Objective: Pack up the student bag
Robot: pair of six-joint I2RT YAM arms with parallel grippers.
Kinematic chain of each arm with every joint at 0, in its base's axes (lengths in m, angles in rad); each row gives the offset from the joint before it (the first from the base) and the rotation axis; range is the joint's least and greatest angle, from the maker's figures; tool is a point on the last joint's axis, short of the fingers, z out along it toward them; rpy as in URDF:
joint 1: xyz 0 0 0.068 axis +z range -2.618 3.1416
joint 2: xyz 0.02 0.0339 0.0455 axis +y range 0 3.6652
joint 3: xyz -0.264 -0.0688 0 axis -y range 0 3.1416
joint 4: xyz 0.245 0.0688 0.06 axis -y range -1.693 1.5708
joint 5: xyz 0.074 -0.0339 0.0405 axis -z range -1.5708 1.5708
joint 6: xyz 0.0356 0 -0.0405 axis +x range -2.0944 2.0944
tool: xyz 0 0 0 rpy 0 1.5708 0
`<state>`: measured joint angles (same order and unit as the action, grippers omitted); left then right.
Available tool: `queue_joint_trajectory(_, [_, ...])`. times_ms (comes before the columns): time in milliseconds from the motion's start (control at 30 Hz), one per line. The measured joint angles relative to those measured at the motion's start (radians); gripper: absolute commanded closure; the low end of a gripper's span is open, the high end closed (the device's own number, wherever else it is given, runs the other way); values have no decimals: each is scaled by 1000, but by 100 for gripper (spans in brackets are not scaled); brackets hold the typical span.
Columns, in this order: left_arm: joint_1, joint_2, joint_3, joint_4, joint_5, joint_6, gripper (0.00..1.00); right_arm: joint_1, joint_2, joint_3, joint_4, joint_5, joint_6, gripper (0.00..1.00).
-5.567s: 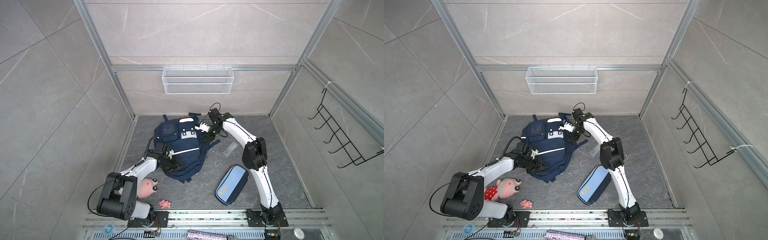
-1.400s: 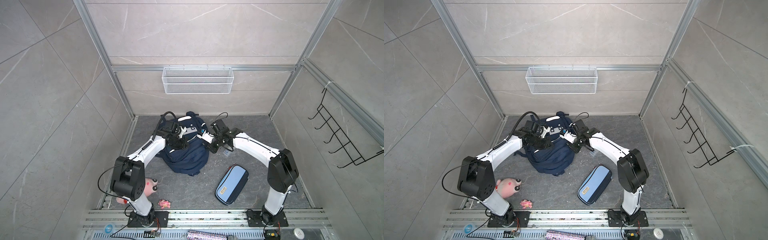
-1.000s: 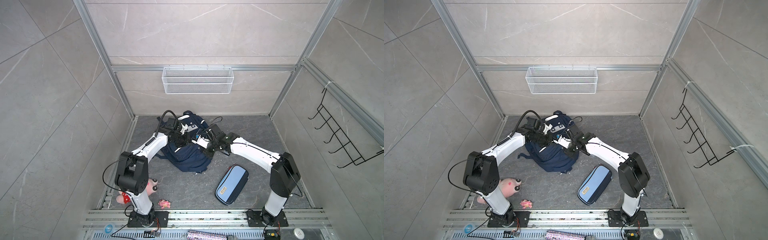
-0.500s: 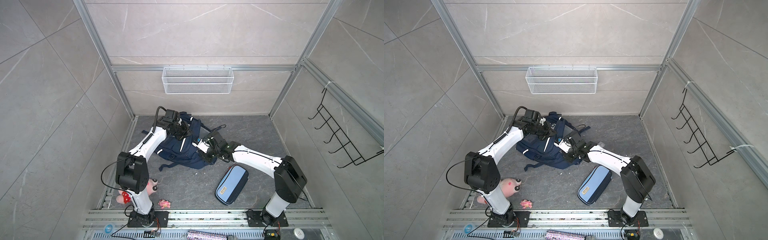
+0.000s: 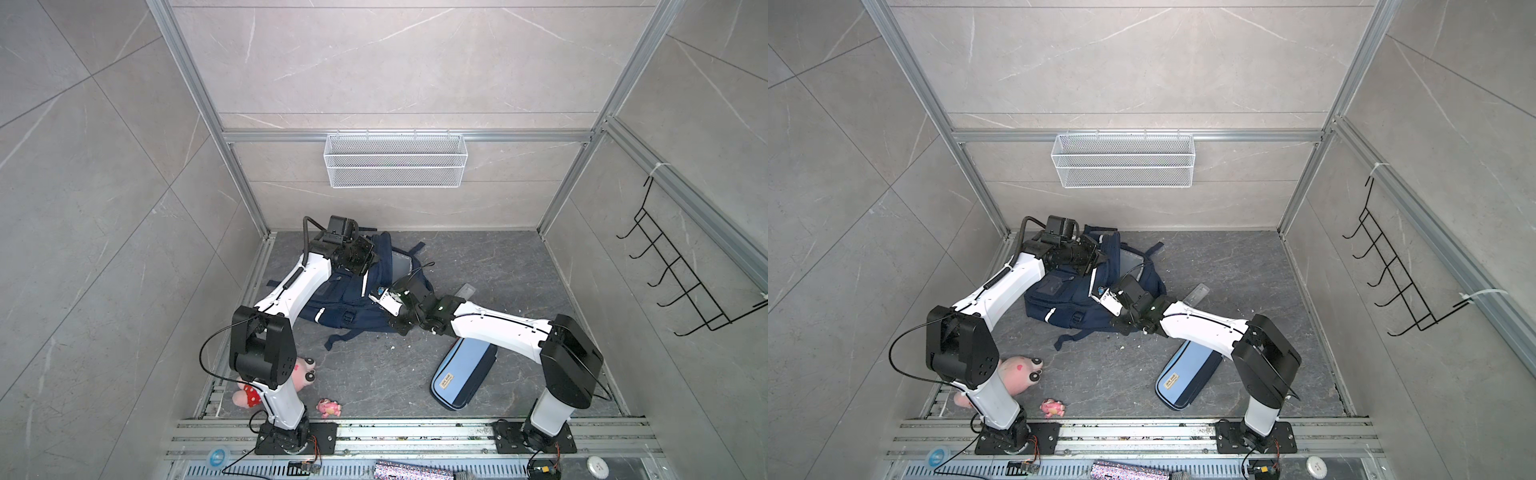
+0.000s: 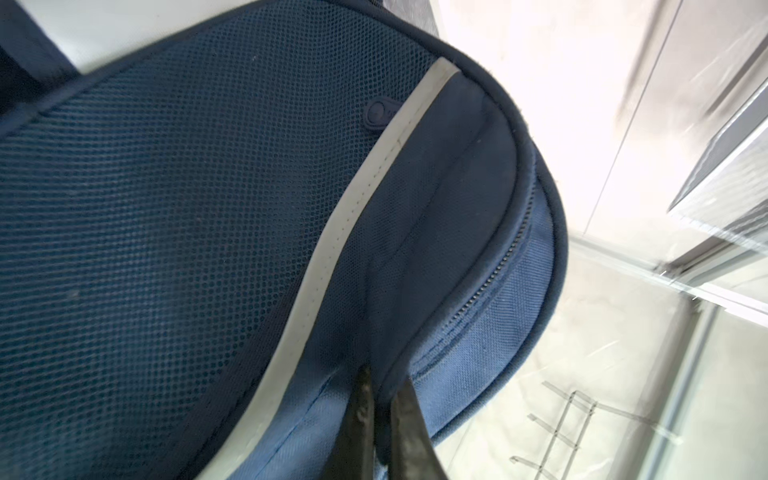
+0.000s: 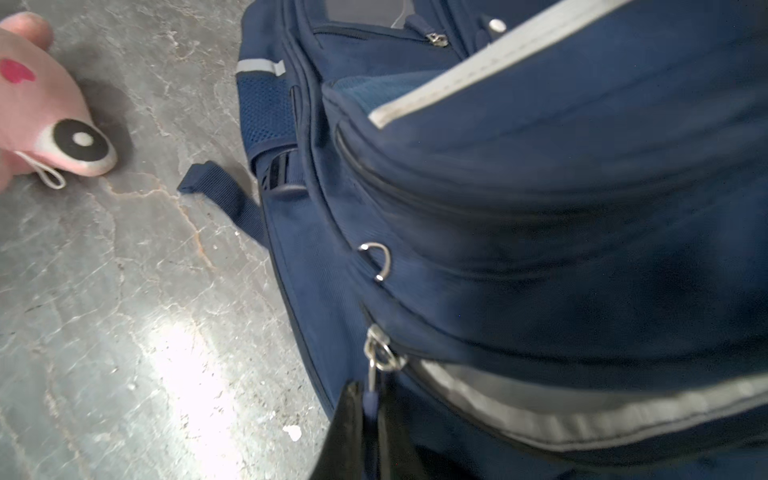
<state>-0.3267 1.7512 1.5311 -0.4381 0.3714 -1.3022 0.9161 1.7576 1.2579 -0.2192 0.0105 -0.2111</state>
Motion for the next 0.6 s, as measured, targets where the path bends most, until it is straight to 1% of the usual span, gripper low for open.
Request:
queue_joint_trajectory(200, [-11,2,-18,88,-45,-97,100,40,58,33,26,95,35,100])
queue_joint_trajectory(300, [-18,2,-42,132,-59,-139,100,47,64,35,34,111,37,100])
queue_joint_trajectory(433, [-33,2,-56,180,-78,-188,100,61,116,87,39,98,36,100])
queue_joint_trajectory(600, [-53,2,-60,209,-105,-219,100,64,203,163,50,26,37,100])
